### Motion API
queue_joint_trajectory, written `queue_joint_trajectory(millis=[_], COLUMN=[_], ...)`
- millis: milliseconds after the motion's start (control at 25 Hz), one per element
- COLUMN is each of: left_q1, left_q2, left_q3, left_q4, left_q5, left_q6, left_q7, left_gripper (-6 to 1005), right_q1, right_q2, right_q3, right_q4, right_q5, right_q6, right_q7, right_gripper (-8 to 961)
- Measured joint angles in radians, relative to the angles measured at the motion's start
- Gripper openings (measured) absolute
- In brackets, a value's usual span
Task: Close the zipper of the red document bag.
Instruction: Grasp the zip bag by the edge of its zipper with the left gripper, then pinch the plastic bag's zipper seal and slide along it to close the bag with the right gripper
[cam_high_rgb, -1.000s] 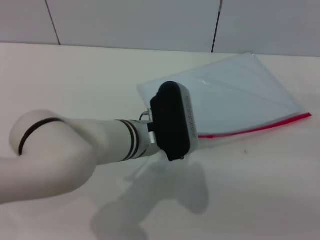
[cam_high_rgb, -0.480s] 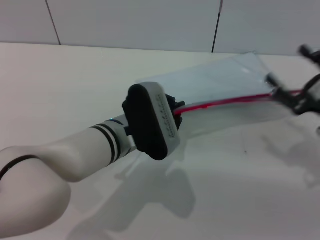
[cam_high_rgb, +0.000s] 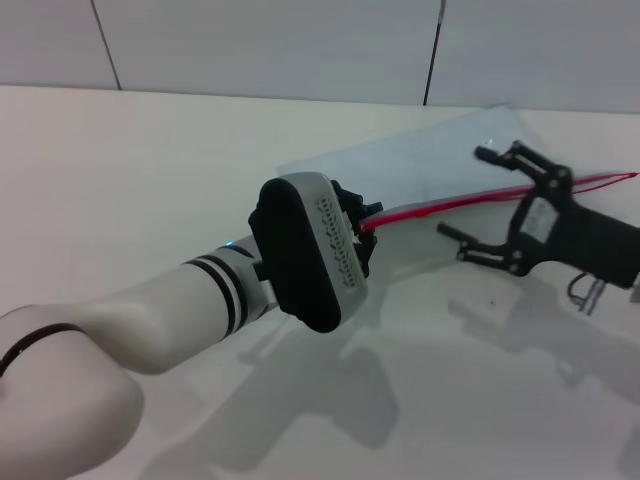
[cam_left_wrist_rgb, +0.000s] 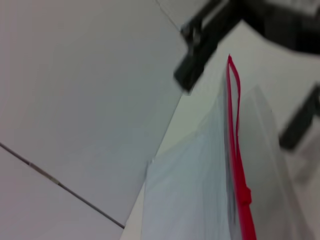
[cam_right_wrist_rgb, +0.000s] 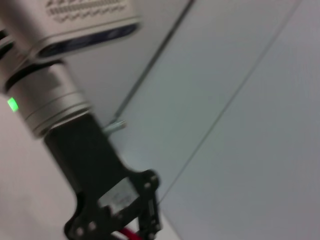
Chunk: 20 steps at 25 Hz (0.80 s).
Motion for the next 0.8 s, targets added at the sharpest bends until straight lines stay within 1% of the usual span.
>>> queue_joint_trajectory(millis=[160,280,600,800], left_q1=[-0.012,-0.017,-0.015,-0.011], left_q2=[0.000,-0.001,0.003,0.005], left_q3=[0.003,0.011,0.017,0.017], left_q4=[0.001,0.009,0.053,0.070], left_q5=[-0.007,-0.012,-0.024,-0.024], left_q6=[0.007,0.008,0.045,0.062], left_q7=[-0.009,-0.015,-0.018,-0.018], left_gripper=[56,56,57,57], right_q1=[0.039,0.055,0.066,0.073], right_q2=[0.001,0.002,0.003,0.004], right_q3=[-0.002,-0.004,-0.032,-0.055], right_q4=[0.002,0.003,-0.004,-0.016], right_q5=[-0.058,-0.068,-0.069,-0.070], right_q6=[-0.055,-0.078,-0.091,-0.120], right_q7=[0.000,0.000,0.000,0.000], right_gripper=[877,877,877,801])
